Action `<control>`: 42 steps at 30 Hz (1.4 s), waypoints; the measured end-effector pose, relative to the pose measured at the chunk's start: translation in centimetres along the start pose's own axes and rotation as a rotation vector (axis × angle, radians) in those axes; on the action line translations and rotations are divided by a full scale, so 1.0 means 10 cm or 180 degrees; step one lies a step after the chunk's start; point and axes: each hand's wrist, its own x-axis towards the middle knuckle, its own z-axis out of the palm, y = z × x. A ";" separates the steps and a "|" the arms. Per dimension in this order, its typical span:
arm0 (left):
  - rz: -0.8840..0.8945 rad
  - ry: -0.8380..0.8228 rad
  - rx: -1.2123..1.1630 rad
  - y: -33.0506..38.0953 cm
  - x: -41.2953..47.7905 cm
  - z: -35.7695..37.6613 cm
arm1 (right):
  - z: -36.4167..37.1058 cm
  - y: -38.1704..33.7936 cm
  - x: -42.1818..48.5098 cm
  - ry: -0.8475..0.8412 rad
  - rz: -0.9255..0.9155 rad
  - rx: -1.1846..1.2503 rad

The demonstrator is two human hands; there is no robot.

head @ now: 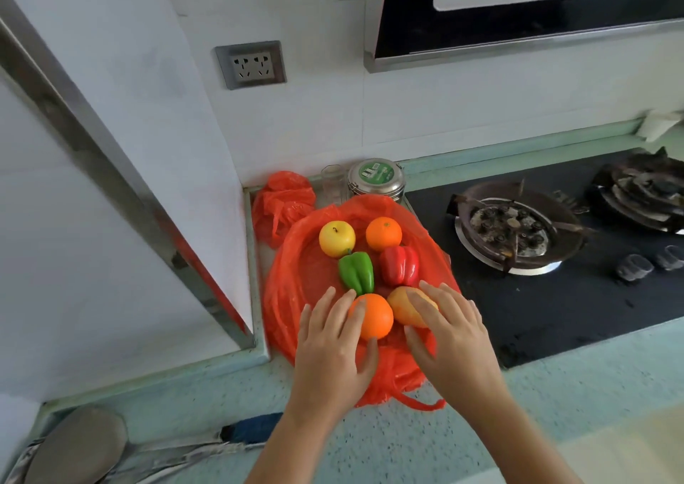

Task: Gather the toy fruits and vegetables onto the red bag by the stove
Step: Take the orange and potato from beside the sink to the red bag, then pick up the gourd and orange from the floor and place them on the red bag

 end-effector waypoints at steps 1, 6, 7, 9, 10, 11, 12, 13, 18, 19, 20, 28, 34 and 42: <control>0.0038 0.0005 -0.0026 0.01 -0.03 -0.03 | -0.02 -0.04 -0.05 0.0030 0.0011 -0.0008; 0.0256 -0.0020 -0.0227 0.04 -0.20 -0.11 | -0.13 -0.21 -0.32 0.0222 0.0153 -0.0087; 0.0298 -0.0022 -0.0267 0.05 -0.23 -0.12 | -0.16 -0.22 -0.38 0.0250 0.0173 -0.0111; 0.0373 -0.0023 -0.0365 0.09 -0.30 -0.13 | -0.20 -0.25 -0.50 0.0301 0.0181 -0.0142; 0.0405 -0.0014 -0.0409 0.11 -0.33 -0.14 | -0.23 -0.25 -0.56 0.0339 0.0200 -0.0148; 0.0442 -0.0011 -0.0446 0.14 -0.37 -0.14 | -0.26 -0.27 -0.64 0.0384 0.0249 -0.0157; 0.0468 -0.0013 -0.0468 0.17 -0.41 -0.15 | -0.28 -0.27 -0.70 0.0416 0.0302 -0.0162; 0.0491 -0.0023 -0.0488 0.20 -0.44 -0.15 | -0.31 -0.28 -0.76 0.0425 0.0355 -0.0184; 0.0774 -0.0137 -0.0621 0.40 -0.58 -0.11 | -0.50 -0.27 -1.11 0.0567 0.0631 -0.0453; 0.0833 -0.0152 -0.0656 0.45 -0.60 -0.10 | -0.55 -0.26 -1.18 0.0587 0.0720 -0.0475; 0.0884 -0.0166 -0.0708 0.50 -0.61 -0.08 | -0.59 -0.25 -1.25 0.0613 0.0808 -0.0489; 0.1372 -0.0388 -0.1003 1.10 -0.68 0.06 | -0.96 -0.06 -1.80 0.0897 0.1421 -0.0693; 0.1778 -0.0573 -0.1105 1.73 -0.75 0.17 | -1.30 0.25 -2.22 0.1123 0.1780 -0.0823; 0.2199 -0.0645 -0.1218 2.79 -0.98 0.33 | -1.84 0.83 -2.94 0.1411 0.2101 -0.0882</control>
